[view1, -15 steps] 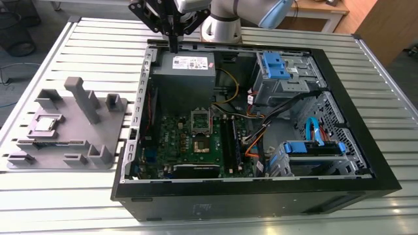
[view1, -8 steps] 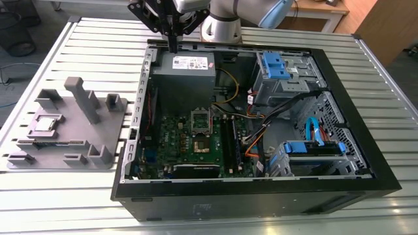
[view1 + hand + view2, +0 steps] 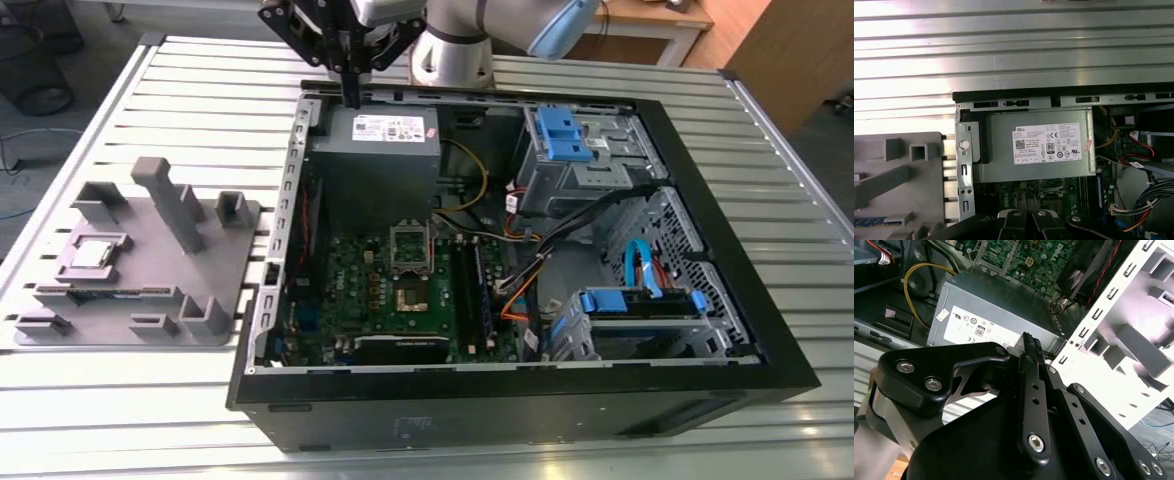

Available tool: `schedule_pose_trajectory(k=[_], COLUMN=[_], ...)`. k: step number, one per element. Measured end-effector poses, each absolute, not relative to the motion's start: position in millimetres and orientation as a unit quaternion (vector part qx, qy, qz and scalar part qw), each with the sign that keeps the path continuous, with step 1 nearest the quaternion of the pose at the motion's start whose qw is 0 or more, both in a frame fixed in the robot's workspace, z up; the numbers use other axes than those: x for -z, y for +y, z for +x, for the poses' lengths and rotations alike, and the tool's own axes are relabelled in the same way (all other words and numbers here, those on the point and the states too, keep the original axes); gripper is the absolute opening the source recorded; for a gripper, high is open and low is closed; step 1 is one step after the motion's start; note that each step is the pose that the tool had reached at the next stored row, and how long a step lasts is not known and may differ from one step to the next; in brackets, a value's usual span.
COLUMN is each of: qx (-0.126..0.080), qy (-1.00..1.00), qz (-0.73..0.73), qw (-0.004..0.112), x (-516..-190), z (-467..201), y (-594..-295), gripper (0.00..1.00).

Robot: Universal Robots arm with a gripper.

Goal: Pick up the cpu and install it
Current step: 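Reach for the cpu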

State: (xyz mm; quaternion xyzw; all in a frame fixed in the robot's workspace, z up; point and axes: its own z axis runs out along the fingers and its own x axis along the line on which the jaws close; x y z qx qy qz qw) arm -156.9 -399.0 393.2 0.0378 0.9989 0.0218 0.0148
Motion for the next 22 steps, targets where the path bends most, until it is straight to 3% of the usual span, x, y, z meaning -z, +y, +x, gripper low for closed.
schedule_pose_trajectory(k=[22], qx=[-0.022], qy=[0.999], qz=[0.038], qw=[0.015], x=[-393.2], z=[-163.3], y=[-399.0], gripper=[0.11])
